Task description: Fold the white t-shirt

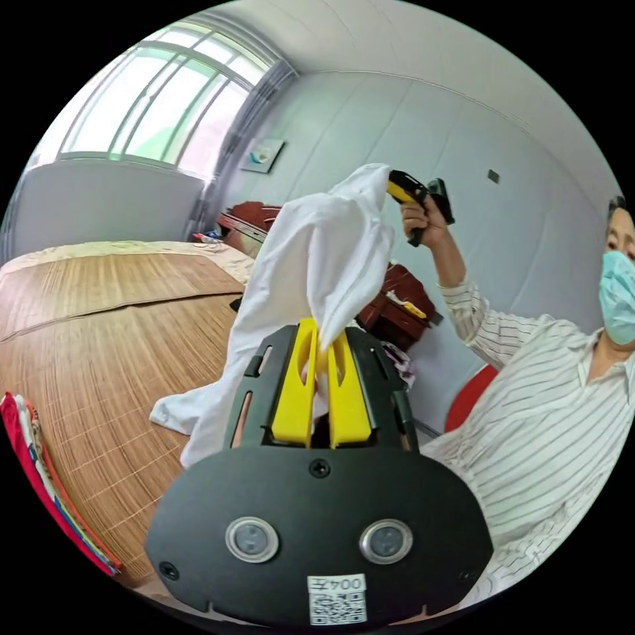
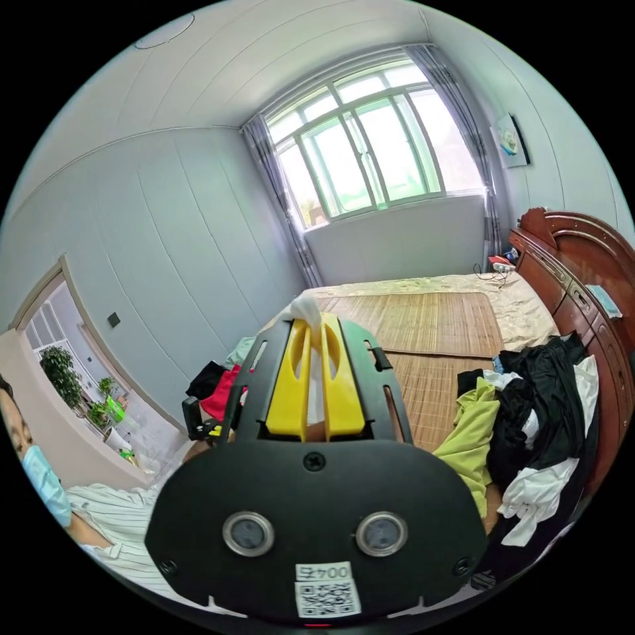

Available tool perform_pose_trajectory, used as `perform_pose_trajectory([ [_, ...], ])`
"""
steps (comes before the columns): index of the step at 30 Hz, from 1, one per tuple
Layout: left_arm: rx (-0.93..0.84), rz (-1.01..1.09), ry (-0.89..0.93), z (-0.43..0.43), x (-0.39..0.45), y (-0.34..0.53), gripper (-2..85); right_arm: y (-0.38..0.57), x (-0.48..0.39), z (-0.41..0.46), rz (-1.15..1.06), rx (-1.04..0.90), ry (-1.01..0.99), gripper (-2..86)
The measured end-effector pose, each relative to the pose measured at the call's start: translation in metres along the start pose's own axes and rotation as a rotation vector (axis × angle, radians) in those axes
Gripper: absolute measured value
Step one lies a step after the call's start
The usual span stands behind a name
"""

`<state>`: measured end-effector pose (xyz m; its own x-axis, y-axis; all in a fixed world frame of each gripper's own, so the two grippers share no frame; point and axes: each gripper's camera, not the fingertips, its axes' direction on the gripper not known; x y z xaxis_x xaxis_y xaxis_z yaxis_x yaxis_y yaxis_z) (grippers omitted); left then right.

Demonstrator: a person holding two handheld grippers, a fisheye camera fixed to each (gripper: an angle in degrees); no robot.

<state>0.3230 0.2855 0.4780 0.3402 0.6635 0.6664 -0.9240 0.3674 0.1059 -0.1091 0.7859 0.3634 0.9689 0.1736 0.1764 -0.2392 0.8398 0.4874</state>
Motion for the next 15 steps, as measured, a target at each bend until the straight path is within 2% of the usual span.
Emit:
perform_pose_trajectory([
  [4, -0.002, 0.021, 0.117, -0.033, -0.01, -0.007, 0.3, 0.002, 0.02, -0.004, 0.051, 0.005, 0.032, 2.7],
  [6, 0.029, -0.01, 0.079, -0.046, -0.015, -0.01, 0.2, 0.005, 0.029, -0.012, 0.083, 0.045, -0.02, 2.7],
  [10, 0.121, -0.112, -0.203, -0.068, -0.011, -0.023, 0.0, 0.008, 0.025, -0.021, 0.032, 0.071, -0.042, 2.3],
  [13, 0.204, -0.084, -0.438, -0.089, 0.032, -0.044, -0.1, 0.009, 0.001, -0.031, -0.123, 0.093, 0.102, 1.7],
  [15, 0.246, -0.015, -0.605, -0.101, 0.079, -0.059, -0.2, 0.02, -0.029, -0.046, -0.304, 0.159, 0.265, 1.0],
])
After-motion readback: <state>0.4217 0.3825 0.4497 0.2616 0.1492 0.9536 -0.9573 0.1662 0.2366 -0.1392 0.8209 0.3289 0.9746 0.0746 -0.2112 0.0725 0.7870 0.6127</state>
